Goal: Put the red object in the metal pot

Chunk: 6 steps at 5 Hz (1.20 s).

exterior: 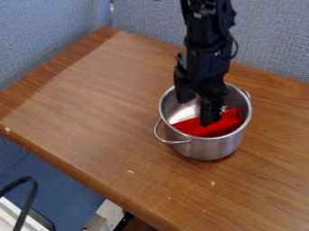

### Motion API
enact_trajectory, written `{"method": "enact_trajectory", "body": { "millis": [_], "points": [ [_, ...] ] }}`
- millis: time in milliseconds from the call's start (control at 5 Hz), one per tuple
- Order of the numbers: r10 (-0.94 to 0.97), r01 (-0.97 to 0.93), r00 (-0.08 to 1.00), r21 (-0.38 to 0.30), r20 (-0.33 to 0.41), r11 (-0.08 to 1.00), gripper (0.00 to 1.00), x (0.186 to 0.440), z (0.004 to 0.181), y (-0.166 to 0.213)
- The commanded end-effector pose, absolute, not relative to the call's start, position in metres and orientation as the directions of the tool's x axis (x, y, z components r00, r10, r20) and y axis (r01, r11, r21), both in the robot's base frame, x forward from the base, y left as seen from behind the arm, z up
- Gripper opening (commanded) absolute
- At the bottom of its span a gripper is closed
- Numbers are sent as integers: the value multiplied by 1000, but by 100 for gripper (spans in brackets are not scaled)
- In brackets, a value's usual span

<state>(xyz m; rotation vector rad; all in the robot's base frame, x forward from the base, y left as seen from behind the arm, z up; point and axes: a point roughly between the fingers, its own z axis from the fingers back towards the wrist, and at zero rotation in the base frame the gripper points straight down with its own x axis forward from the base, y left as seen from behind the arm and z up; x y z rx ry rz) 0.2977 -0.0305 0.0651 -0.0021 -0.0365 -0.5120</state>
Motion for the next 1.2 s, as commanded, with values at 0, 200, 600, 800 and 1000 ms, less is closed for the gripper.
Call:
{"method": "enact_trajectory", "body": {
  "millis": [0,200,600,800,1000],
  "points": [
    [-514,514,856,24,48,858,100,300,64,-35],
    [-521,520,853,27,41,854,100,300,58,-35],
    [-524,523,851,27,32,852,0,303,48,-36],
    [-519,519,854,24,35,855,0,303,50,-36],
    [-518,518,854,18,46,855,0,303,53,-36]
  ]
}}
